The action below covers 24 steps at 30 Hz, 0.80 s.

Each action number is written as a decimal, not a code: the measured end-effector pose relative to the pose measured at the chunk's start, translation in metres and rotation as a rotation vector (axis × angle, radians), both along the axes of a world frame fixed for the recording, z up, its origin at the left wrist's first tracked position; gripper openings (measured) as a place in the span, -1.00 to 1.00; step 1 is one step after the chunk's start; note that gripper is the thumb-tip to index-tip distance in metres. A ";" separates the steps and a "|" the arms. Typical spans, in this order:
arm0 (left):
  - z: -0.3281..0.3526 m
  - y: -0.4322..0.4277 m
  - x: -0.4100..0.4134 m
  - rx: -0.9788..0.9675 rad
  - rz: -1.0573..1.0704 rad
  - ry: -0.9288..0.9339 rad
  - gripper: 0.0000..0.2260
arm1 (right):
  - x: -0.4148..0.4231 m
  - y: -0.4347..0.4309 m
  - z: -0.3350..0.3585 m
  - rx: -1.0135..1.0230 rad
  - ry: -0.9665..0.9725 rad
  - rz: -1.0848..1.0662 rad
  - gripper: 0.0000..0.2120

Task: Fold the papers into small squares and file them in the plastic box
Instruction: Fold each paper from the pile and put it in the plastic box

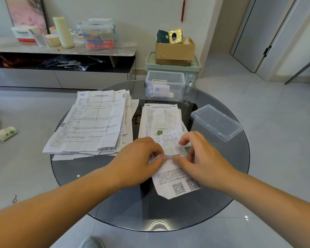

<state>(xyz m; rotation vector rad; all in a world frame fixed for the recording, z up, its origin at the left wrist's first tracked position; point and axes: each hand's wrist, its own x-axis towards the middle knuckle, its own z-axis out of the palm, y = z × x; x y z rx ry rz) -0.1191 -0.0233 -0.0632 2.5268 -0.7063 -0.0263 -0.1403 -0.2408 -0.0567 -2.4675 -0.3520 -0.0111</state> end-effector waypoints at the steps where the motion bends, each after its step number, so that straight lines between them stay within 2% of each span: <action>1: 0.000 -0.001 0.001 -0.017 0.020 0.015 -0.79 | -0.001 -0.001 0.000 0.003 -0.066 -0.013 -0.75; 3: 0.000 -0.004 0.004 -0.039 0.065 0.051 -0.82 | -0.002 -0.003 -0.001 -0.069 -0.188 0.052 -0.79; 5: 0.001 -0.005 0.007 -0.025 0.086 0.064 -0.84 | -0.003 -0.004 -0.004 -0.156 -0.198 0.154 -0.87; 8: 0.000 -0.005 0.011 -0.001 0.110 0.065 -0.88 | -0.002 -0.006 -0.012 -0.211 -0.148 0.231 -0.70; 10: -0.001 -0.006 0.012 -0.010 0.119 0.077 -0.71 | 0.000 -0.008 -0.013 -0.221 -0.114 0.226 -0.68; 12: 0.000 -0.006 0.012 -0.014 0.104 0.074 -0.66 | 0.002 -0.010 -0.011 -0.261 -0.085 0.232 -0.66; 17: 0.003 -0.002 0.011 0.063 0.050 0.092 -0.75 | 0.004 -0.008 -0.008 -0.383 -0.083 0.263 -0.59; 24: 0.009 0.000 0.009 0.179 -0.037 0.113 -0.41 | 0.004 -0.011 -0.003 -0.403 0.006 0.283 -0.54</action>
